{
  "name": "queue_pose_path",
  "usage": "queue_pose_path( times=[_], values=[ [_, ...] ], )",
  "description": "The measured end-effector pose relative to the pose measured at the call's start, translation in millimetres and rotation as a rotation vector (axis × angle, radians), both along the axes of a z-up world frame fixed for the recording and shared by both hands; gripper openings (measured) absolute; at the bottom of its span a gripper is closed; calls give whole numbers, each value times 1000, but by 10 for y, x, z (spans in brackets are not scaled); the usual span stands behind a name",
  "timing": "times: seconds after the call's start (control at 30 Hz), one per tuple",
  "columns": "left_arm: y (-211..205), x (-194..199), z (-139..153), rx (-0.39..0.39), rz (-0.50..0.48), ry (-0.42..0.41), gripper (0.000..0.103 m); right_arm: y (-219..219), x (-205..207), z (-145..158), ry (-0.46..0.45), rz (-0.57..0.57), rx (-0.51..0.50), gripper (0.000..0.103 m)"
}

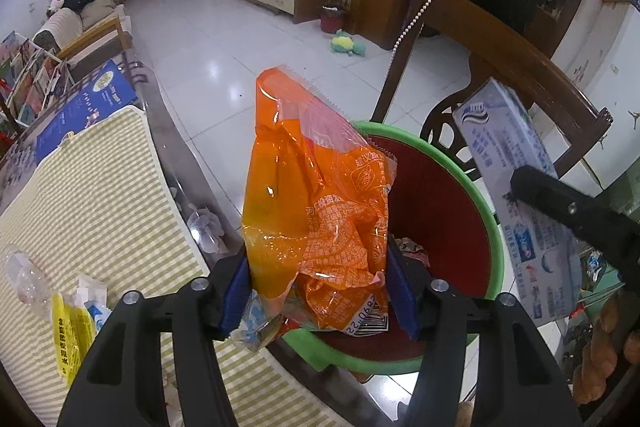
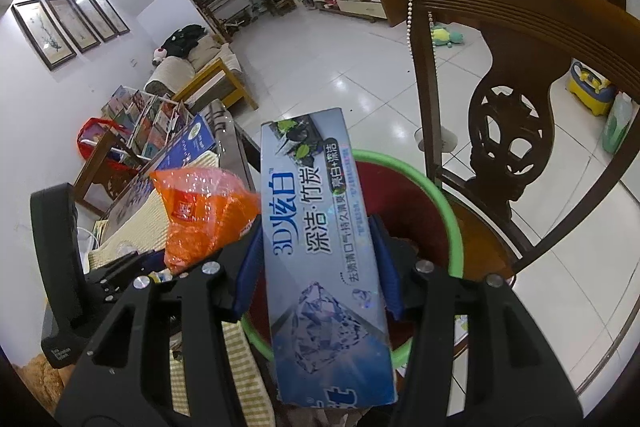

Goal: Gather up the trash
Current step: 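Release the orange bag into the bucket while the right tool drops the toothpaste box in, then grasp the clear plastic bottle with the left tool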

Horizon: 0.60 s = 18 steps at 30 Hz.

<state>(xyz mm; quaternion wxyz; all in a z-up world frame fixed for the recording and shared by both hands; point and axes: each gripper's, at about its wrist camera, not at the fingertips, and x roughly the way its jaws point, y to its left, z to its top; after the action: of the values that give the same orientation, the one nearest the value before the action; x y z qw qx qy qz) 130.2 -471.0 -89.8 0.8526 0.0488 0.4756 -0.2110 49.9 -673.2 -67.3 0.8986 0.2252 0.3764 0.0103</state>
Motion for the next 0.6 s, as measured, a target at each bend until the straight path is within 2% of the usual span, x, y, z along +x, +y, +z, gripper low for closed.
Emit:
queue_pose_path(
  times=[0.07, 0.1, 0.2, 0.37, 0.5, 0.6],
  values=[
    [-1, 26, -44, 15, 3, 13, 73, -4, 14, 4, -2, -22, -12, 69],
    [29, 37, -49, 11, 11, 10, 74, -12, 9, 7, -10, -34, -5, 76],
    [163, 58, -26, -4, 36, -1, 77, 20, 25, 2, -2, -26, 3, 76],
    [663, 117, 31, -1, 171, -45, 82, 234, 37, 17, 4, 9, 5, 76],
    [1419, 149, 35, 0, 373, -74, 86, 484, 62, -1, 18, 43, 4, 76],
    [2246, 137, -63, 14, 613, -62, 88, 777, 78, -20, 31, 84, 0, 76]
  ],
)
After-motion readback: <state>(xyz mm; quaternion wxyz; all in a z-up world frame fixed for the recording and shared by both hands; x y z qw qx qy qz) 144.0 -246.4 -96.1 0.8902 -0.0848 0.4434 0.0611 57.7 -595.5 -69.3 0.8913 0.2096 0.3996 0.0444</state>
